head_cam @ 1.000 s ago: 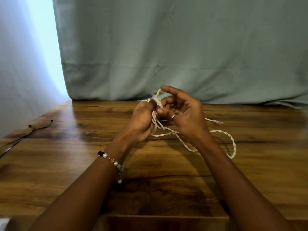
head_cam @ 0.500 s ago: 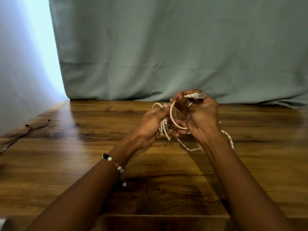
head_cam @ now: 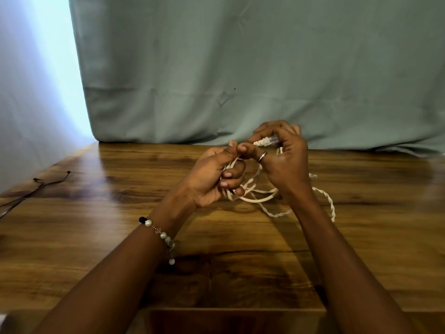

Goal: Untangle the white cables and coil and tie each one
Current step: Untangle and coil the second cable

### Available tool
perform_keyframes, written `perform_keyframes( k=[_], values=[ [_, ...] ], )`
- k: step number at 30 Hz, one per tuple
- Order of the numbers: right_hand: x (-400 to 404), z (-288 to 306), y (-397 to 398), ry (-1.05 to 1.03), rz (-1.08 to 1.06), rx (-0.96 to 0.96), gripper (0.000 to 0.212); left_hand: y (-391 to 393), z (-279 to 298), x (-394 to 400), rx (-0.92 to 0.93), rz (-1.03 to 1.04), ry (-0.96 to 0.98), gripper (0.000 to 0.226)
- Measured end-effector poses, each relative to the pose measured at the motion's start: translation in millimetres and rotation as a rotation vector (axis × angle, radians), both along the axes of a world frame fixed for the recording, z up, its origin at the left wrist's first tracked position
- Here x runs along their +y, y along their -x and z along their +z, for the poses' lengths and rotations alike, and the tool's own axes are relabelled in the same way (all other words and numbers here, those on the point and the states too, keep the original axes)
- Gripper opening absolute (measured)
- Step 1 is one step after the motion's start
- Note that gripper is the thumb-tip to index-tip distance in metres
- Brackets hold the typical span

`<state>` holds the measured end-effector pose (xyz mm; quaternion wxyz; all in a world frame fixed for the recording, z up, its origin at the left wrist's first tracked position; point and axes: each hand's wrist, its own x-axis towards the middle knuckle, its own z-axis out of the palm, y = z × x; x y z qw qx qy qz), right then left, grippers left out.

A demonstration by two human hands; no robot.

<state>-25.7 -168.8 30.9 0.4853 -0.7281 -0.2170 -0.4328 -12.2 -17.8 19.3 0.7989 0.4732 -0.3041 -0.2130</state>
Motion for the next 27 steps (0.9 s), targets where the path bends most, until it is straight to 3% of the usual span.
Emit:
perform_keyframes(
  k=[3, 6, 10, 12, 16, 21, 27],
  values=[
    [0, -4, -5, 0.053, 0.139, 0.020, 0.018, -1, 0, 5, -0.011, -0.085, -0.009, 0.033],
    [3, -6, -4, -0.023, 0.363, 0.151, 0.019, -4, 1, 10, 0.019, -0.208, -0.019, 0.040],
    [5, -8, -4, -0.087, 0.479, 0.330, 0.024, -7, -2, 13, 0.091, -0.265, -0.025, 0.040],
    [5, -9, -6, -0.116, 0.449, 0.404, 0.020, -5, -1, 10, 0.114, -0.138, -0.056, 0.040],
    [3, -9, -10, -0.133, 0.291, 0.365, 0.010, -6, 3, 5, 0.047, 0.223, -0.153, 0.039],
    [6, -14, -12, -0.165, 0.175, 0.270, 0.007, -9, 1, 2, 0.034, 0.354, -0.117, 0.038],
    [18, -23, -23, -0.590, 0.137, 0.370, 0.016, -5, -4, -9, -0.020, 0.492, -0.125, 0.035]
  ],
)
